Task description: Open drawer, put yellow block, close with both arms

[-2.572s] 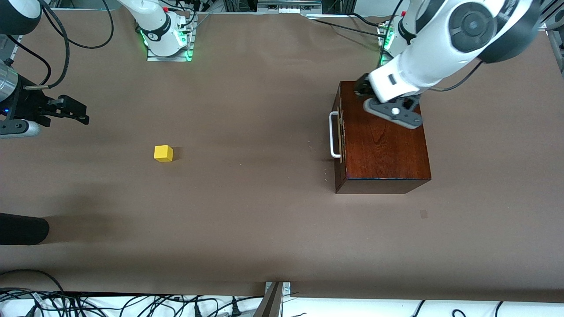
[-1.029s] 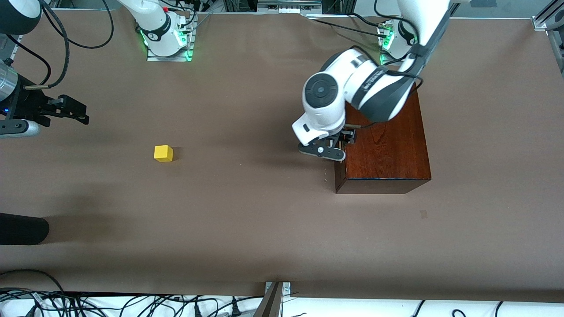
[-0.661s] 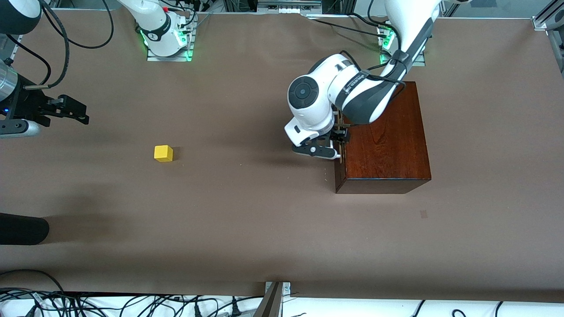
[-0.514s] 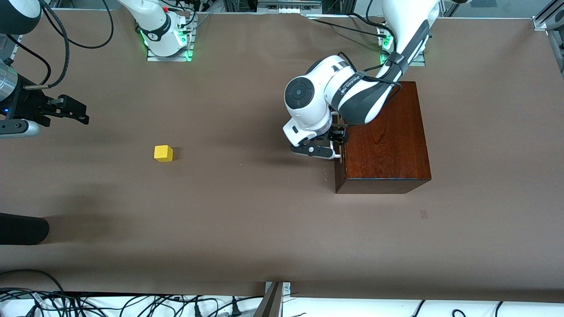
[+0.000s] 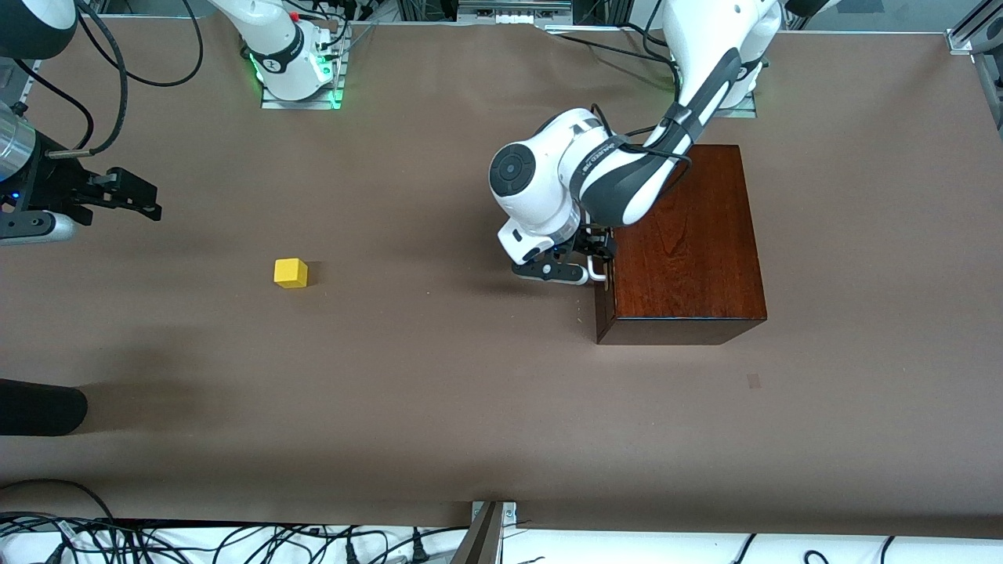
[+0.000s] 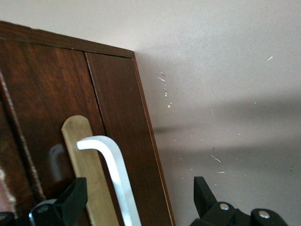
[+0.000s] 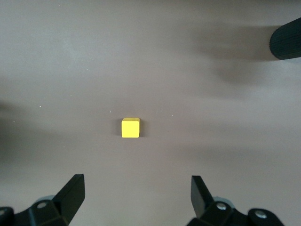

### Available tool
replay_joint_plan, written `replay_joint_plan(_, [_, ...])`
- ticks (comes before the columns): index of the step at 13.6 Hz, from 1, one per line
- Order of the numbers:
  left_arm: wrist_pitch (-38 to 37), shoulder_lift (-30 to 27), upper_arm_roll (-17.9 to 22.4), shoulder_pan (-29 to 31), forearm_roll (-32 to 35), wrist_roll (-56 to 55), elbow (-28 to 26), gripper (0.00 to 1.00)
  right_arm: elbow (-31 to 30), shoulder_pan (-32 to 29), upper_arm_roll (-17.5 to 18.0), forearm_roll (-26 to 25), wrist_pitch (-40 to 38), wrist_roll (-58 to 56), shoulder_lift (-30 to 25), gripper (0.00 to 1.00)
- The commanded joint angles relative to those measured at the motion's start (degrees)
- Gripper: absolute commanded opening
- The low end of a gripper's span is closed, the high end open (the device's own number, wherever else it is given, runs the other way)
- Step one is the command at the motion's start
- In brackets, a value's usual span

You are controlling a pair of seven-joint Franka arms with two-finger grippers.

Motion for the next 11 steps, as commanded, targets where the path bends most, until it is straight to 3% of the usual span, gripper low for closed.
replay_joint_plan(1, [1.61, 1.92, 0.18, -1.58, 1.65, -4.61, 0.46, 1.0, 0.96, -0.21, 0.26, 0.44, -1.04, -0.26, -0.33, 1.0])
replay_joint_plan(11, [8.98, 3.06, -0.34, -3.69, -3.52, -9.72, 1.69, 1.0, 0.96, -0.21, 2.2, 0.44, -0.61, -0.95, 0.2, 1.0])
